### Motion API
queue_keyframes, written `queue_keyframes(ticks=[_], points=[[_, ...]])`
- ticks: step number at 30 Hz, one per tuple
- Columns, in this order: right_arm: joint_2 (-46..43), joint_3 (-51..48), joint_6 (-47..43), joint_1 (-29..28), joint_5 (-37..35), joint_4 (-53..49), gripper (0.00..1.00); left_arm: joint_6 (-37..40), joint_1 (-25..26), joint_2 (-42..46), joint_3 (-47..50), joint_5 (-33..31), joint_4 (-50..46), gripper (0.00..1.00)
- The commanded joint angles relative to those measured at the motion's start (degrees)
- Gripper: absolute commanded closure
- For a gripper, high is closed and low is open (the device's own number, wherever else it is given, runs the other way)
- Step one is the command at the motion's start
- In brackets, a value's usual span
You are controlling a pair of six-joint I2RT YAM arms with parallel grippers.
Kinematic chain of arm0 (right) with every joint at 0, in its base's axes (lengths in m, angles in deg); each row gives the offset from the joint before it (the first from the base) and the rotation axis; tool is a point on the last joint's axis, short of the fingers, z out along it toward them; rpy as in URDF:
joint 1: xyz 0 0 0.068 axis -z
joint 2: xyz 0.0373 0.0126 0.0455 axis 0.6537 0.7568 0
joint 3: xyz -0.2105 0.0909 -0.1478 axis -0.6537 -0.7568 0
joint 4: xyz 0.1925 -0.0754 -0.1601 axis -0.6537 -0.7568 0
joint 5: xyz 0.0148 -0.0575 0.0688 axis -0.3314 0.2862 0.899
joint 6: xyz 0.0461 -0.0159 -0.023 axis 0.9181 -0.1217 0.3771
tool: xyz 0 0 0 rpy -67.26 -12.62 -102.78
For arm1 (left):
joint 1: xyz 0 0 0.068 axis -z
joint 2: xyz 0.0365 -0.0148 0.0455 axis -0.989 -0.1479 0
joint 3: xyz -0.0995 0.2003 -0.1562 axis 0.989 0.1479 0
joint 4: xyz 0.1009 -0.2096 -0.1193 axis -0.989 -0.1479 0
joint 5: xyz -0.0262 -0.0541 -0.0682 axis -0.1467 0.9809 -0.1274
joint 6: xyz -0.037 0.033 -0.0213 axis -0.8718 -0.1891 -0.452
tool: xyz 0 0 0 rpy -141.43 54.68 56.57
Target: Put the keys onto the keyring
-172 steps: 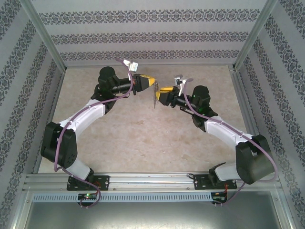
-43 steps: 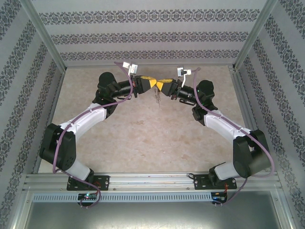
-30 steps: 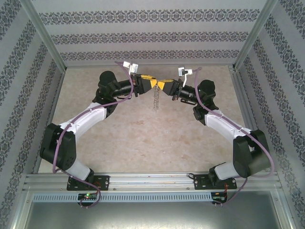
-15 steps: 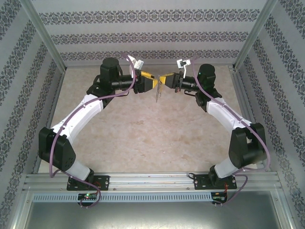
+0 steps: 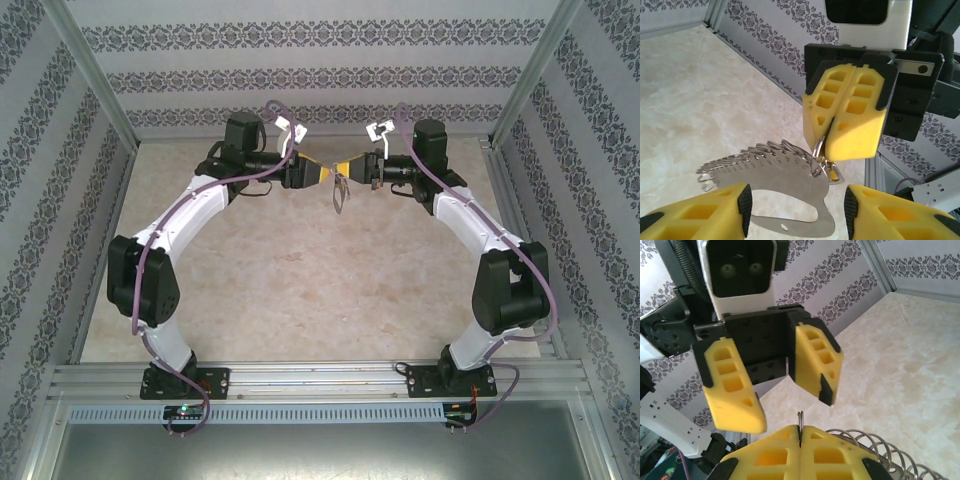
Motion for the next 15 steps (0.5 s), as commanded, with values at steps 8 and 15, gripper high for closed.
queue_keyframes(ticks=[8,15], points=[[2.17,4.0,-4.89,-1.29,-2.37,-3.64,1.0,-15.65,-3.98,-2.23,4.78,10.23,25.33,0.52],[2.94,6.15,-4.35,-2.16,-2.27,-3.33,1.0,-20.24,-4.0,-4.17,4.77,11.67,32.11,0.52]])
